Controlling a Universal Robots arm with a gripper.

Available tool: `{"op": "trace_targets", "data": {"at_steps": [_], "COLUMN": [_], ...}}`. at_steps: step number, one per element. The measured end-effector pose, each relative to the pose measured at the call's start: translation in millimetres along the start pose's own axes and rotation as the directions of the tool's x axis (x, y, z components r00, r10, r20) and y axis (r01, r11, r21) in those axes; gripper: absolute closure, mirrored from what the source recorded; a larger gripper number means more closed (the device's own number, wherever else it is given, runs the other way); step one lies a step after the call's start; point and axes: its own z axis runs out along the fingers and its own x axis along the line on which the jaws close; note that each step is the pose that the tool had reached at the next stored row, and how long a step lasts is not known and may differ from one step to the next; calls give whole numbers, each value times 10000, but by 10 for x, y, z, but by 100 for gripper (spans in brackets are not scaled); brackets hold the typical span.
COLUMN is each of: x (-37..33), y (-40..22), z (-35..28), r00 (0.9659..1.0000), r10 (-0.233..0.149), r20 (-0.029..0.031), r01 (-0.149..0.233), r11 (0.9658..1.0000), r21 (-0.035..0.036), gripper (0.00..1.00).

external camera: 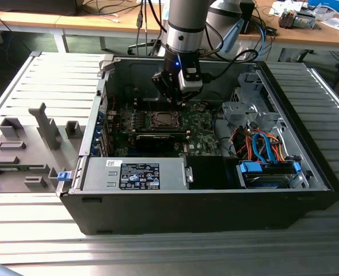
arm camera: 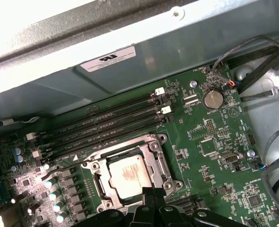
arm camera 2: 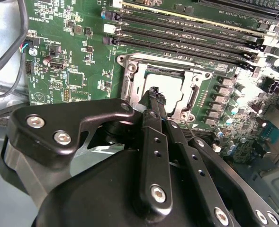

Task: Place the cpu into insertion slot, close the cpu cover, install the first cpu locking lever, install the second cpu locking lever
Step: 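Install the first cpu locking lever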

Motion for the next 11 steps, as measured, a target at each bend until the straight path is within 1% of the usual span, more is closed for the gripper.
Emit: {"op": "trace_targets", "data": {"at_steps": [11], "x": [0], "y": [0], "z": [0], "r00": [9999], "r10": [-116], "r20": [4], "r01": [116], "r11": [9999], "r21": [3], "gripper": [89]}}
